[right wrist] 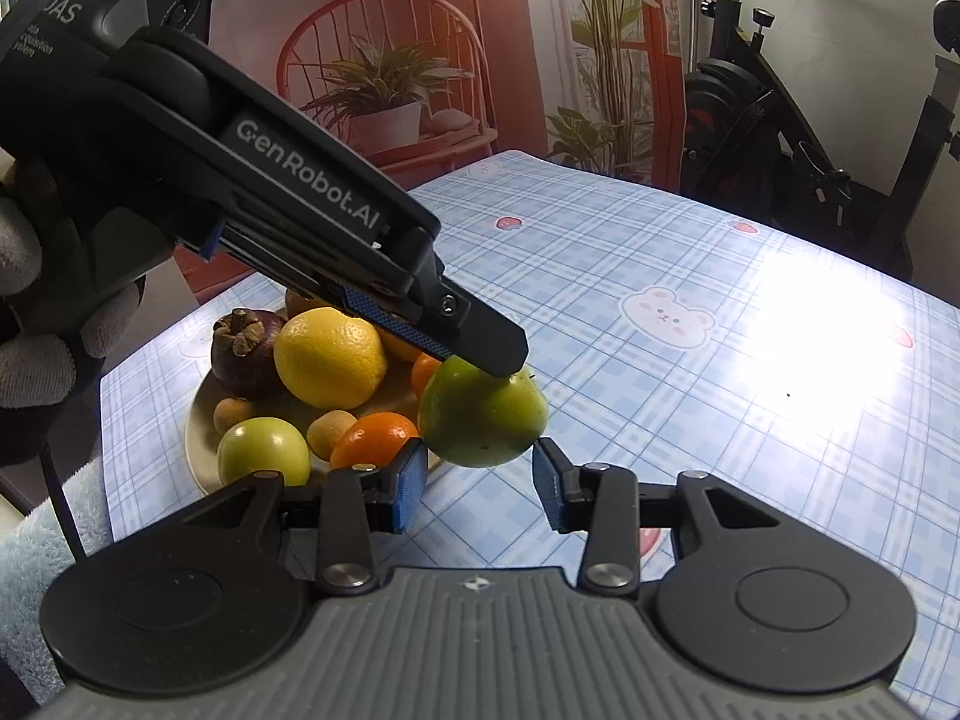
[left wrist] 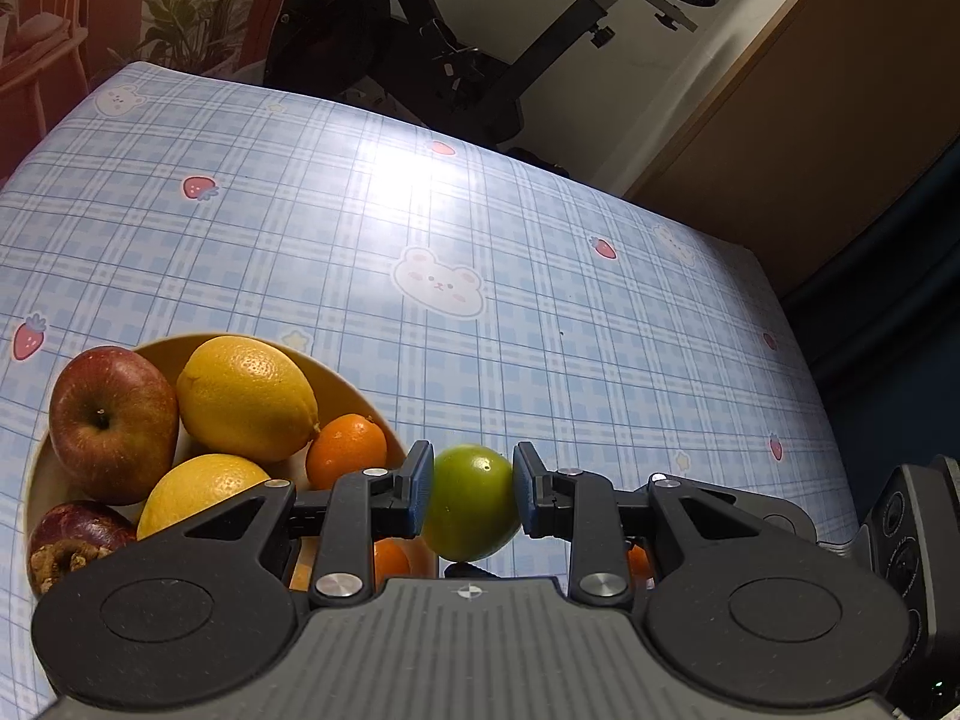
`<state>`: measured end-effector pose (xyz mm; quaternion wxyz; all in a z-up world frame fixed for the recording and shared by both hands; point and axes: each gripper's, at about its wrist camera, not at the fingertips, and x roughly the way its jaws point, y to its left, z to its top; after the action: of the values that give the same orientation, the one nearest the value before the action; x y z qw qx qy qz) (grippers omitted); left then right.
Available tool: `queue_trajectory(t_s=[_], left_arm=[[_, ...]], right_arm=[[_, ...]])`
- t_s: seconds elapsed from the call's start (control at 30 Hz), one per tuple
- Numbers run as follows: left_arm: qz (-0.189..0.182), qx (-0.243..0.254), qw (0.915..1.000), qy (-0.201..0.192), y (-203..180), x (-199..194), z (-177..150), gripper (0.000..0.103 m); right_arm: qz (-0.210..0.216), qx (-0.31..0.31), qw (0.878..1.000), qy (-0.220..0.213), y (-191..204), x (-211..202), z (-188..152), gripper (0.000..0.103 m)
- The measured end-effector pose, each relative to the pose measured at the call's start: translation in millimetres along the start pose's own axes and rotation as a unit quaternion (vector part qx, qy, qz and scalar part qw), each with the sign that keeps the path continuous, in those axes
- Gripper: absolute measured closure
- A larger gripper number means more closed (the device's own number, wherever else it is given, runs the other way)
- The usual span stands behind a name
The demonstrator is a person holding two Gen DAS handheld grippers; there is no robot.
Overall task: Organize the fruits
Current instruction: 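Close the left gripper on the small green fruit while the right gripper grasps the green apple, then carry both green fruits onto the plate and open both grippers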
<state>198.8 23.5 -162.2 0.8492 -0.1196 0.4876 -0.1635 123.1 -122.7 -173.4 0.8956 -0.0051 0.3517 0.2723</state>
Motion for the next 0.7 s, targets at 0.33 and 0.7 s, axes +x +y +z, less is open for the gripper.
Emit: queue_trajectory(t_s=[0.33,0.7], left_arm=[[0.019,-0.014,0.9996,-0.015,26,-27,-3,0.072],[0.025,-0.027,0.9991,-0.022,34,-26,-3,0.072]], right_arm=[[0.019,-0.016,1.000,0.002,23,18,10,0.061],[0.021,-0.022,0.999,0.010,27,30,15,0.061]])
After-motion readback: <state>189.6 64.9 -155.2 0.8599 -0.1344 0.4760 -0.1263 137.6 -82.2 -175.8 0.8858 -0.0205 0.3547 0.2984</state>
